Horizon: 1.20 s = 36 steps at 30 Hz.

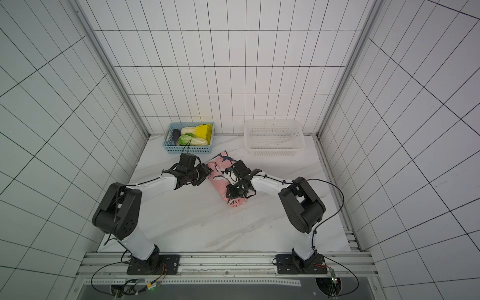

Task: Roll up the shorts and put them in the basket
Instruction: Roll the shorts at the center of the board.

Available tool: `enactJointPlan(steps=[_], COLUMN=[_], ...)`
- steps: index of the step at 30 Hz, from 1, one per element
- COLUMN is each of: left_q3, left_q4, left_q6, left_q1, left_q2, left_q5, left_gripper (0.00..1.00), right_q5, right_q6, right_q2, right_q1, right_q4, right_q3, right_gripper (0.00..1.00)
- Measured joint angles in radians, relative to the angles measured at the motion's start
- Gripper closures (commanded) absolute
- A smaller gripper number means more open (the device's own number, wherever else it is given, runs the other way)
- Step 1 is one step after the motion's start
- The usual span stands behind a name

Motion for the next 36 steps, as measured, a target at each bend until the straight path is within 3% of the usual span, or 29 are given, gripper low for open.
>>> enactJointPlan(steps=[5, 9, 13, 17, 25, 29, 32, 34, 36], left_q3=[-0.105, -0.212, -0.228, -0.151, 0.01, 0.088, 0.118, 0.137, 0.167], left_q4=[0.098, 0.264, 0.397, 0.46, 0.526, 0.52, 0.501, 0.474, 0.429], left_q6=[0.03, 0.013, -0.015, -0.021, -0.006, -0.009, -0.014, -0.013, 0.0], left_q1=[0.023, 0.023, 0.022, 0.022, 0.021, 0.021, 0.021, 0.021, 0.02], left_q2=[-0.13, -0.094, 0.031, 0.151, 0.298, 0.401, 0.442, 0.446, 0.446], left_q5=[0.003, 0.053, 0.103, 0.138, 0.174, 0.192, 0.204, 0.207, 0.206], left_gripper=[0.28, 0.25, 0.24, 0.23, 0.25, 0.46, 0.75, 0.91, 1.0], right_q5=[-0.274, -0.406, -0.463, -0.49, -0.515, -0.518, -0.522, -0.526, -0.53], right_q6=[0.233, 0.473, 0.618, 0.704, 0.768, 0.769, 0.762, 0.748, 0.713], right_q2=[0.039, 0.113, 0.172, 0.207, 0.235, 0.237, 0.237, 0.236, 0.225], right_q1=[-0.08, -0.117, -0.133, -0.143, -0.15, -0.15, -0.15, -0.151, -0.154], right_q4=[0.291, 0.614, 0.844, 0.999, 1.125, 1.128, 1.123, 1.112, 1.064], right_q3=[-0.112, -0.22, -0.298, -0.335, -0.355, -0.356, -0.356, -0.355, -0.352], right_gripper=[0.84, 0.83, 0.82, 0.82, 0.81, 0.79, 0.75, 0.68, 0.53])
